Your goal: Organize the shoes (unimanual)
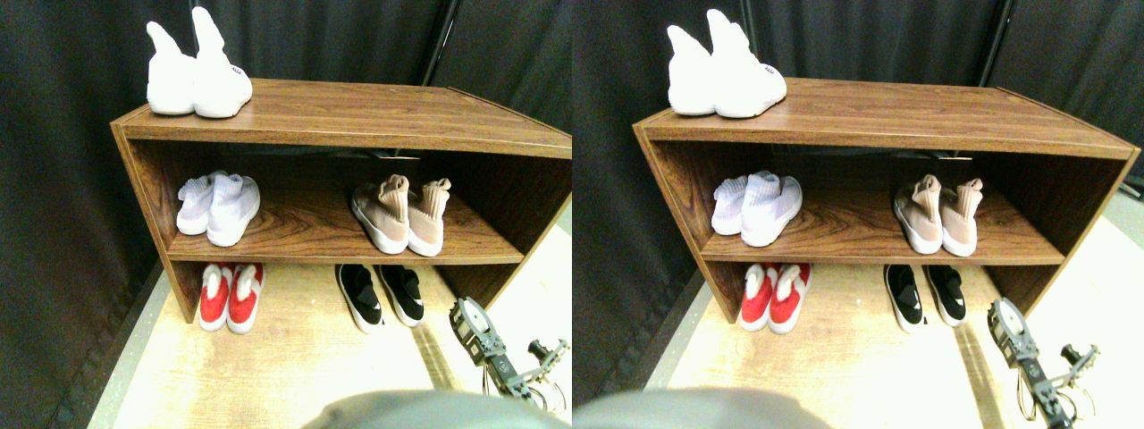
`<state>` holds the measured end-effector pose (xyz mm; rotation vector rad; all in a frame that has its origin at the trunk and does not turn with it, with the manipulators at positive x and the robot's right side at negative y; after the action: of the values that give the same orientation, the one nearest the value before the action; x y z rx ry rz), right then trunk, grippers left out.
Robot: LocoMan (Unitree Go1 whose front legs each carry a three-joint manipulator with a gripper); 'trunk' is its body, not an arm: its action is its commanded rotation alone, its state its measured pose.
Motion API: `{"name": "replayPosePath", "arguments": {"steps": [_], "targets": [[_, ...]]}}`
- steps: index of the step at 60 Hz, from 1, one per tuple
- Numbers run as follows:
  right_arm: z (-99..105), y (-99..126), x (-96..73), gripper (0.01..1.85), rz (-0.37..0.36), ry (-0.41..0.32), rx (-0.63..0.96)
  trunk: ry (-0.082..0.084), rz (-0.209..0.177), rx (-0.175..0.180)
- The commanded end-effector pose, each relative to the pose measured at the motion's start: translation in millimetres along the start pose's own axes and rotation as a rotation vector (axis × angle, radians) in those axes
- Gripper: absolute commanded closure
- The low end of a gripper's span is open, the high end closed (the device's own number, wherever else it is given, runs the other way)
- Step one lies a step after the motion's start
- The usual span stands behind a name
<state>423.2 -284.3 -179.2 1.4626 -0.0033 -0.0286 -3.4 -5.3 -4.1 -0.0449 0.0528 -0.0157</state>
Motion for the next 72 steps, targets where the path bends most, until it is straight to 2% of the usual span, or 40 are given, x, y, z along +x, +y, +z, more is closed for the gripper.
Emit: {"name": "replayPosePath", "arguments": {"steps": [1, 5, 12, 26, 30, 34, 38, 49, 58, 65, 72], "targets": [[4, -3, 9.9, 1.8, 0.014, -0.037, -0.033, 0.011, 0.007, -0.028], [7, -7, 19.5, 1.8, -0.023, -0.081, -0.067, 0.011, 0.007, -0.028], [10, -10, 32.7, 1.8, -0.064, -0.112, -0.08, 0.009, 0.007, -0.029], [15, -25, 60.1, 1.8, -0.11, -0.128, -0.083, 0.007, 0.017, -0.04], [16, -30, 66.3, 1.8, -0.141, -0.162, -0.091, 0.006, 0.02, -0.04], [18, -35, 72.2, 1.8, -0.148, -0.155, -0.105, 0.006, 0.021, -0.04], [20, -40, 78.4, 1.8, -0.17, -0.185, -0.099, 0.006, 0.023, -0.041], [25, -52, 88.5, 1.8, -0.191, -0.217, -0.098, 0.003, 0.026, -0.04], [27, -58, 90.4, 1.8, -0.205, -0.24, -0.116, 0.003, 0.026, -0.04], [24, -59, 89.7, 1.8, -0.244, -0.286, -0.111, 0.003, 0.026, -0.04], [14, -58, 88.6, 1.8, -0.263, -0.272, -0.086, -0.001, 0.041, -0.051]]}}
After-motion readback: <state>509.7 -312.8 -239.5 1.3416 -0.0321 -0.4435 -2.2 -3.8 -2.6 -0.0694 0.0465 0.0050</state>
